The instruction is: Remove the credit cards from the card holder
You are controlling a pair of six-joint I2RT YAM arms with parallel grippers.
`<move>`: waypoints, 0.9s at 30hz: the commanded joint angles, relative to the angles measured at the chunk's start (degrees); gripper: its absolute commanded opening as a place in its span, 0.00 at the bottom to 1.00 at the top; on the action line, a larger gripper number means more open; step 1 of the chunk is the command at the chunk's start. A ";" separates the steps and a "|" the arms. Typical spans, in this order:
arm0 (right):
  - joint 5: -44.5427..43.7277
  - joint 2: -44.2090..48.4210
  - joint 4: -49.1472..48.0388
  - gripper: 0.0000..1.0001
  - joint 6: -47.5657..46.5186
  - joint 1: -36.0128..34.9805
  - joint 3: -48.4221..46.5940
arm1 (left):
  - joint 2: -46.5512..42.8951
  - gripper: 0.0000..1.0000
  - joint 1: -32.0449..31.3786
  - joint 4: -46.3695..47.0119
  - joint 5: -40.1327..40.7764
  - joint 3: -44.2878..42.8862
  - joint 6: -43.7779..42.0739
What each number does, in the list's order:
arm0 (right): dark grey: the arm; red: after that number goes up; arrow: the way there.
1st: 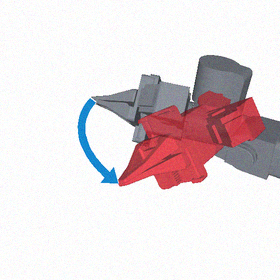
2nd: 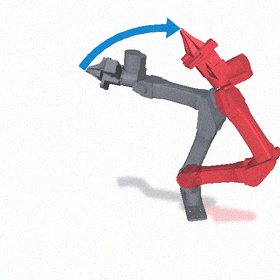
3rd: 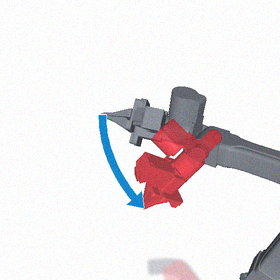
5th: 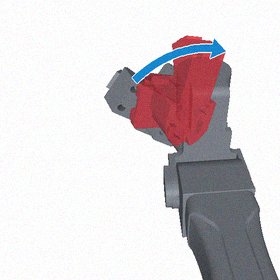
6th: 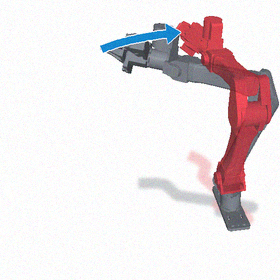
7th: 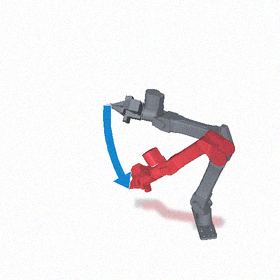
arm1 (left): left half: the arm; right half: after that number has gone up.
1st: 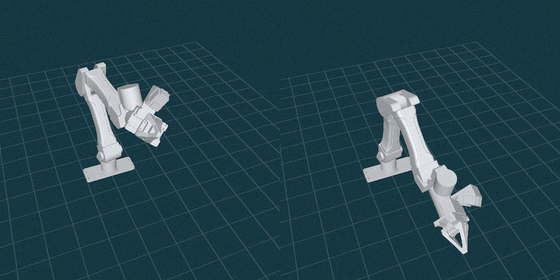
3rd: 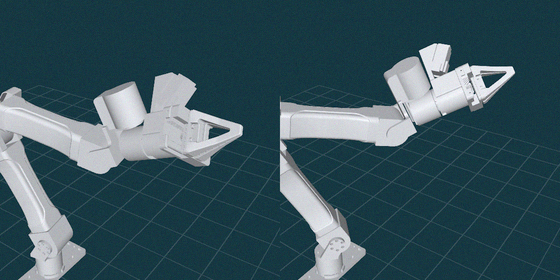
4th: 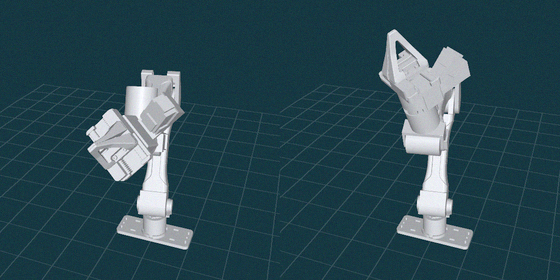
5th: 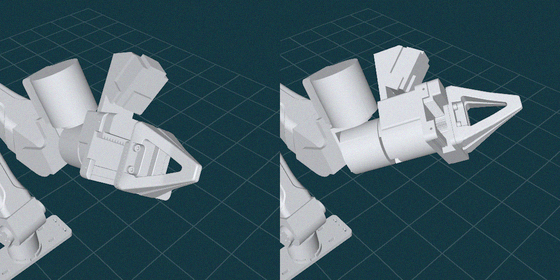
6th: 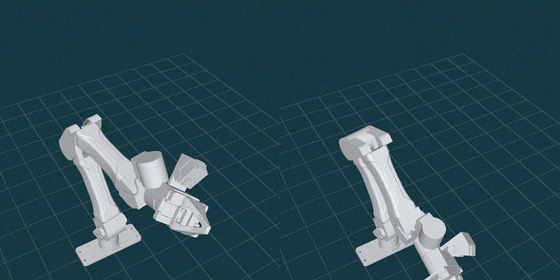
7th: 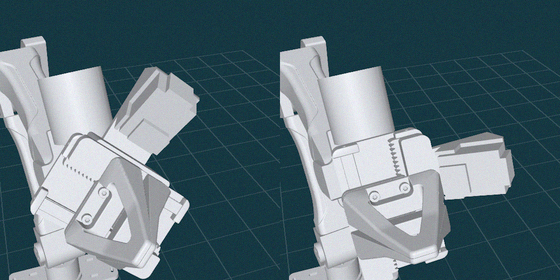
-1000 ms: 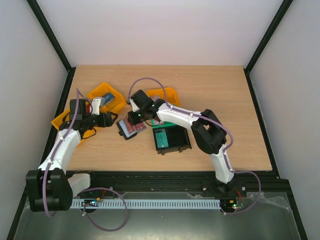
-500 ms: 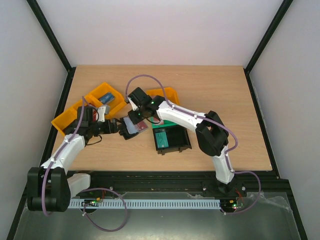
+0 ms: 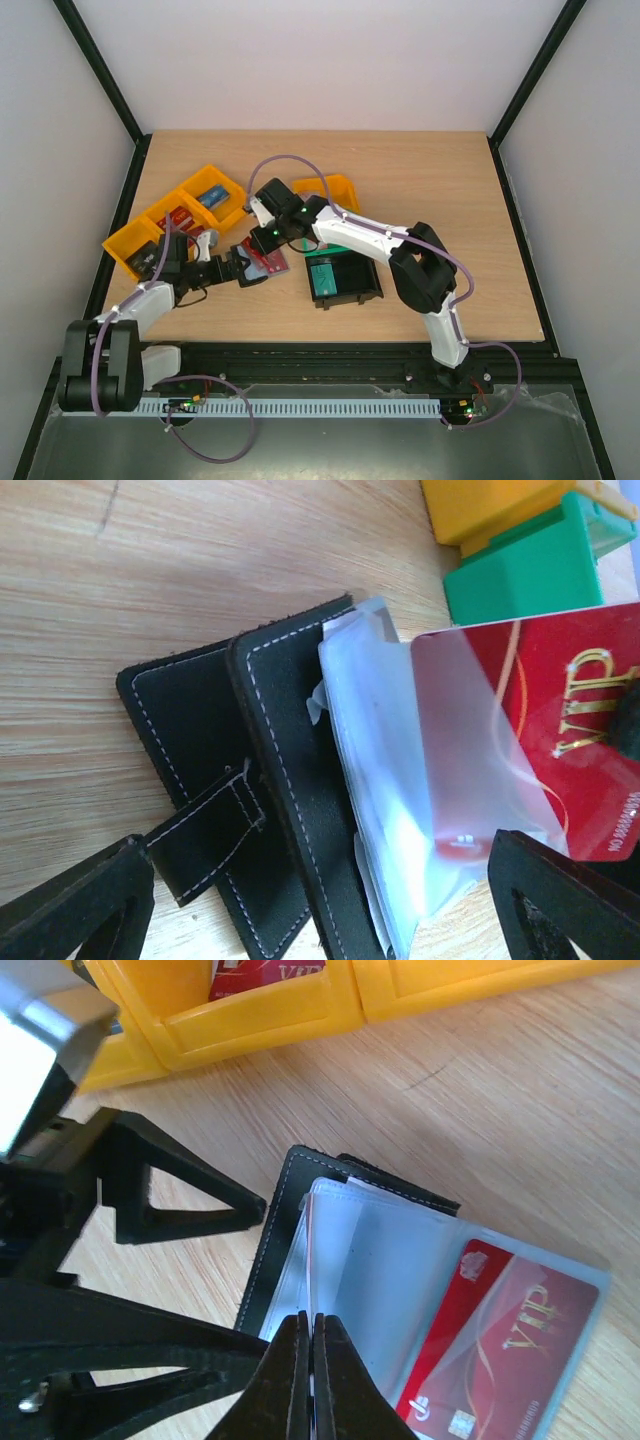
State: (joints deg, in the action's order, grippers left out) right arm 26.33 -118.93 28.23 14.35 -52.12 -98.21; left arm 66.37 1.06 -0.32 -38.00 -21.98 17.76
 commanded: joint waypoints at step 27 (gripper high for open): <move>8.62 3.14 -15.80 0.02 12.66 3.77 8.49 | 14.58 0.65 0.94 18.20 -10.16 2.41 2.51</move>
State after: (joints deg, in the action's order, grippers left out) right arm 34.54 -118.91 13.43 26.17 -48.27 -88.47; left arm 78.15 1.93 17.15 -46.37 -18.15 21.41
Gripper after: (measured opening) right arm 0.017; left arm 0.693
